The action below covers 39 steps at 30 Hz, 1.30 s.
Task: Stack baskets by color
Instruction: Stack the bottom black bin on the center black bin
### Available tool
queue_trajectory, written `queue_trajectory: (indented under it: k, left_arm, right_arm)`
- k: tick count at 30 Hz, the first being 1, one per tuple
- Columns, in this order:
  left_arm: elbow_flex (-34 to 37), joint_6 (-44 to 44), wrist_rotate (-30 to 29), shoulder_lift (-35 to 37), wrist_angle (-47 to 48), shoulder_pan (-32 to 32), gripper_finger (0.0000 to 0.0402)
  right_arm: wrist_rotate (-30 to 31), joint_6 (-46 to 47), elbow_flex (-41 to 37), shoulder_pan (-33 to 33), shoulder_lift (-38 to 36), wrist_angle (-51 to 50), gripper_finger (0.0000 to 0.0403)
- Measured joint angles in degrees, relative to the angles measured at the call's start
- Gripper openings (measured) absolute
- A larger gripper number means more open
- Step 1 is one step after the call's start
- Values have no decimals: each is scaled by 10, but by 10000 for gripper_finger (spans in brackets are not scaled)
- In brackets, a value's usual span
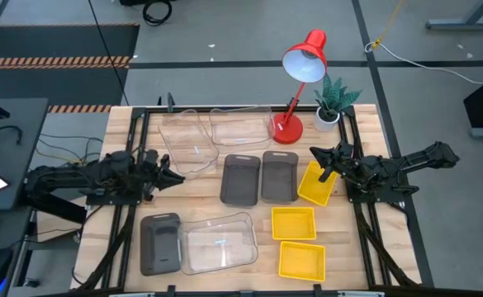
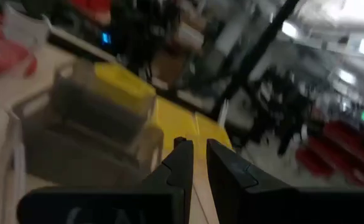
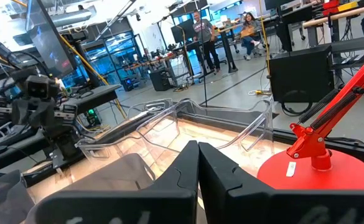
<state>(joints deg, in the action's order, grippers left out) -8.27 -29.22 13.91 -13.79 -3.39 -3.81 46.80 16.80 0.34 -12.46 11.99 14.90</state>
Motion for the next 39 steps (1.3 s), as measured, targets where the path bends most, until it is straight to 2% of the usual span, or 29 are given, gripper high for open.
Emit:
queue_trajectory:
  k: [7,12,16,21,25,30,33,39]
  left_arm:
    - [-93,95,58,-145,84,53,56]
    - [-139,101,52,-214,139,121,89]
    - [-191,58,11,-249,236,166,118]
    - [-258,12,-42,-274,393,224,119]
    - [-299,-48,-53,-279,476,276,113]
    - [-327,-138,-54,-279,548,325,110]
    - [-330,-169,-77,-279,589,339,110]
    - [-330,-152,-88,-279,628,341,117]
  right_arm:
    - [0,0,0,0,0,0,12]
    - [0,0,0,0,0,0,12]
    - [0,0,0,0,0,0,12]
    - [0,0,0,0,0,0,12]
    - [0,0,0,0,0,0,12]
    - [0,0,0,0,0,0,12]
    - [0,0,0,0,0,0,12]
    - [0,0,0,0,0,0,12]
